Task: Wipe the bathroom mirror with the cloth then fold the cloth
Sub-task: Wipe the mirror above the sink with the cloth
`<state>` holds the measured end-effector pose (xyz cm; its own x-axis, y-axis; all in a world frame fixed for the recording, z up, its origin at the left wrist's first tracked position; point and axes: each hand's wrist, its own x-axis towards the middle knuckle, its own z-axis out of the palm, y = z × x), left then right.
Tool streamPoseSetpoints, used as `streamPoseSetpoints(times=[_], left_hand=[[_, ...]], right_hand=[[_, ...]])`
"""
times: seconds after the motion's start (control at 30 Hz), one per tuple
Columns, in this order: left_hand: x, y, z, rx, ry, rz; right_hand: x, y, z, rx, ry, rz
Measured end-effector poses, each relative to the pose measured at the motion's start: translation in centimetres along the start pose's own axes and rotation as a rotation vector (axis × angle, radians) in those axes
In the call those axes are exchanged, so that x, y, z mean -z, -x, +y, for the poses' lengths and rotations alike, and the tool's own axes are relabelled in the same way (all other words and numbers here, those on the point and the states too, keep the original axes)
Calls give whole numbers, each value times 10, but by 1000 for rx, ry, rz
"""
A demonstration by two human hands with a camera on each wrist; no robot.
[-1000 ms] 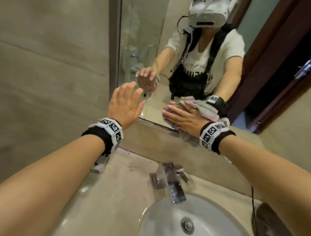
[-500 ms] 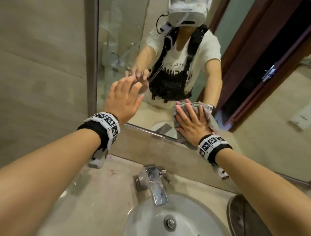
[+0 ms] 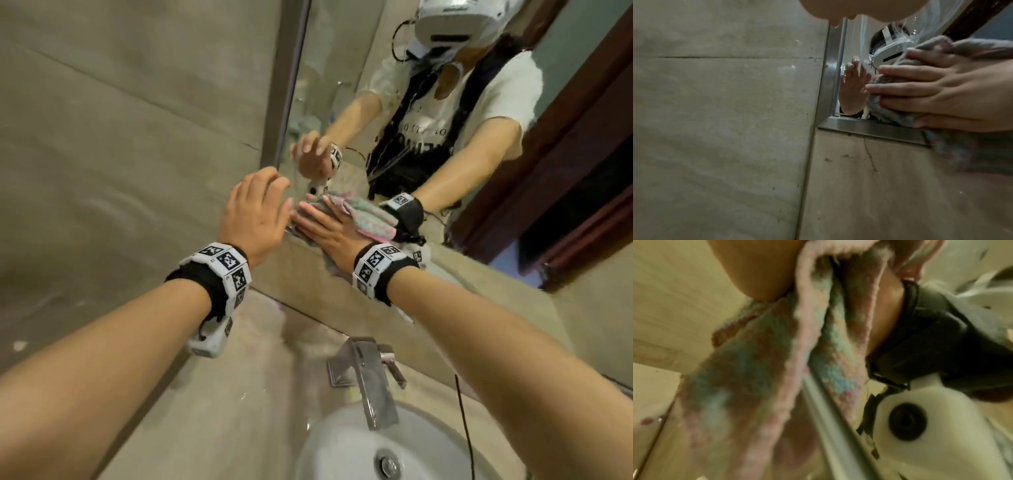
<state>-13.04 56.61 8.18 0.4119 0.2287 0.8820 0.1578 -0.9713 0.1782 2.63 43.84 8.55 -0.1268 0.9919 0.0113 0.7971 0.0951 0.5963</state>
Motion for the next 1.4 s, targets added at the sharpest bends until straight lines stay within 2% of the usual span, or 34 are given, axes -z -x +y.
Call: streamPoseSetpoints(times=[0.07, 0.23, 0.3, 0.4, 0.5, 0.63, 0.8, 0.93, 1.07, 1.23, 1.4], left_hand=[[6, -2, -2, -4, 23, 17], [19, -7, -8, -43, 16, 39], [21, -7, -7, -52, 21, 21], [24, -11, -3, -68, 16, -18], [26, -24, -1, -68, -8, -20], [31, -57, 9, -81, -54, 32], [52, -114, 28, -73, -167, 111], [74, -155, 37, -81, -286, 129], [114, -210, 44, -127, -442, 13], [158, -270, 40, 26, -848, -94], [164, -283, 55, 69, -919, -281]], right_hand=[[11, -21, -1, 16, 15, -71], [23, -41, -13, -1, 91, -4], [22, -38, -13, -2, 142, -23], [20, -18, -4, 16, 187, -59], [29, 18, 11, -19, 145, 59], [46, 76, 41, -115, 205, 89], [99, 128, 82, -337, 334, 126], [158, 130, 112, -581, 390, 208], [215, 106, 147, -824, 354, 311], [274, 81, 181, -1003, 297, 324], [309, 58, 195, -1133, 210, 375]])
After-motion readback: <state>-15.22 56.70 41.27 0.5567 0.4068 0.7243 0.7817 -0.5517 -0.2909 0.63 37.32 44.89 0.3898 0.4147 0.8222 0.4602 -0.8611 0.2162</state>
